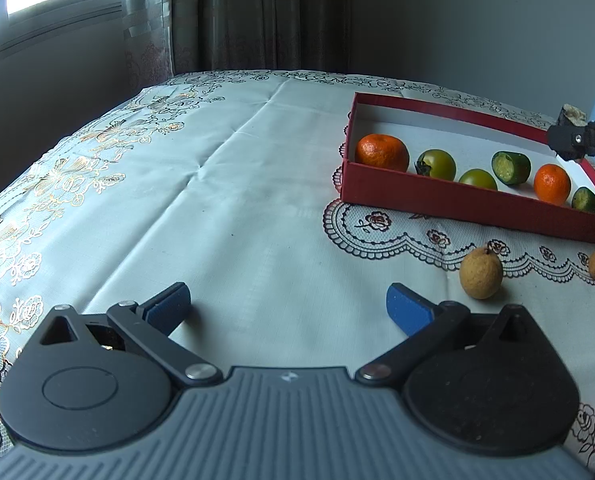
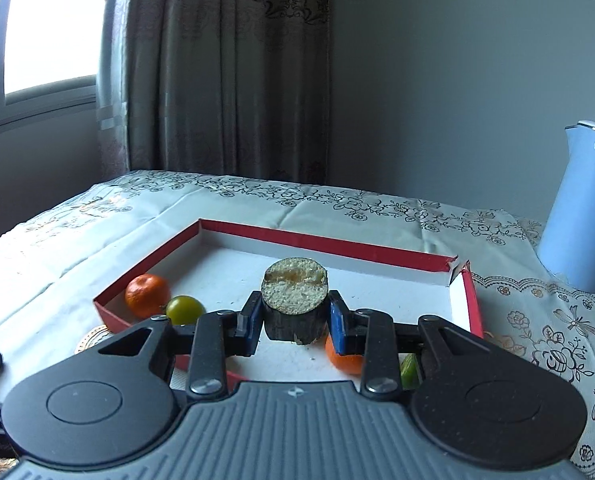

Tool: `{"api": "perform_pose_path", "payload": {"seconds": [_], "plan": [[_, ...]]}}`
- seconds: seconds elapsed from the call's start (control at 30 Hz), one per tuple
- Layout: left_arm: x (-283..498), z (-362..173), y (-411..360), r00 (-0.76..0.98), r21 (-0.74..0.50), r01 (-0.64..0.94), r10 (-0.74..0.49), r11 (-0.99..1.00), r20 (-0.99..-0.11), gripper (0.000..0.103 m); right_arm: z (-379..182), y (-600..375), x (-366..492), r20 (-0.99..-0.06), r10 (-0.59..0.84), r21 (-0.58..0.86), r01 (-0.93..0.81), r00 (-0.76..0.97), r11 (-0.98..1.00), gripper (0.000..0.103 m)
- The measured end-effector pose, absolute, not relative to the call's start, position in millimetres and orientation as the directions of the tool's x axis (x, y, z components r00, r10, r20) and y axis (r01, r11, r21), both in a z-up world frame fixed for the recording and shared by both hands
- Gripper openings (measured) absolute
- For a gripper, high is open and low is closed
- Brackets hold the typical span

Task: Organize fruits
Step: 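Carry the wooden stump with the right gripper into the box and release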

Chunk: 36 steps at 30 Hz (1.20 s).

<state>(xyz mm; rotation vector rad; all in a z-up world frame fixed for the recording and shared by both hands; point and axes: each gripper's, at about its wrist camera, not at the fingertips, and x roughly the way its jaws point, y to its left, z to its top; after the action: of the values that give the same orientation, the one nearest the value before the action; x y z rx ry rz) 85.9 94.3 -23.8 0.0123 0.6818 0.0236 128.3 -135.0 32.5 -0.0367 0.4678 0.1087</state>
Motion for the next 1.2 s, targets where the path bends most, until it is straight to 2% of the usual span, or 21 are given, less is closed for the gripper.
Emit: {"api": "perform_pose_path", "payload": {"seconds": [0.53,1.2], "plan": [[85.9,-24.0,94.4,0.776,0.019,-0.018,0.026,1.0,-0.63,0.103,-1.3,-125.6,159.5,-0.537,0.104,0.01,-0.117,0.837,0.993,0.032],[86.2,-24.2,94.3,0.776,0.019,-0.018,0.026,1.0,-0.63,0.103,-9.5,-124.9,167.8,-0.56,0.104,0.01,-0.119,0.822,0.993,0.033]]}}
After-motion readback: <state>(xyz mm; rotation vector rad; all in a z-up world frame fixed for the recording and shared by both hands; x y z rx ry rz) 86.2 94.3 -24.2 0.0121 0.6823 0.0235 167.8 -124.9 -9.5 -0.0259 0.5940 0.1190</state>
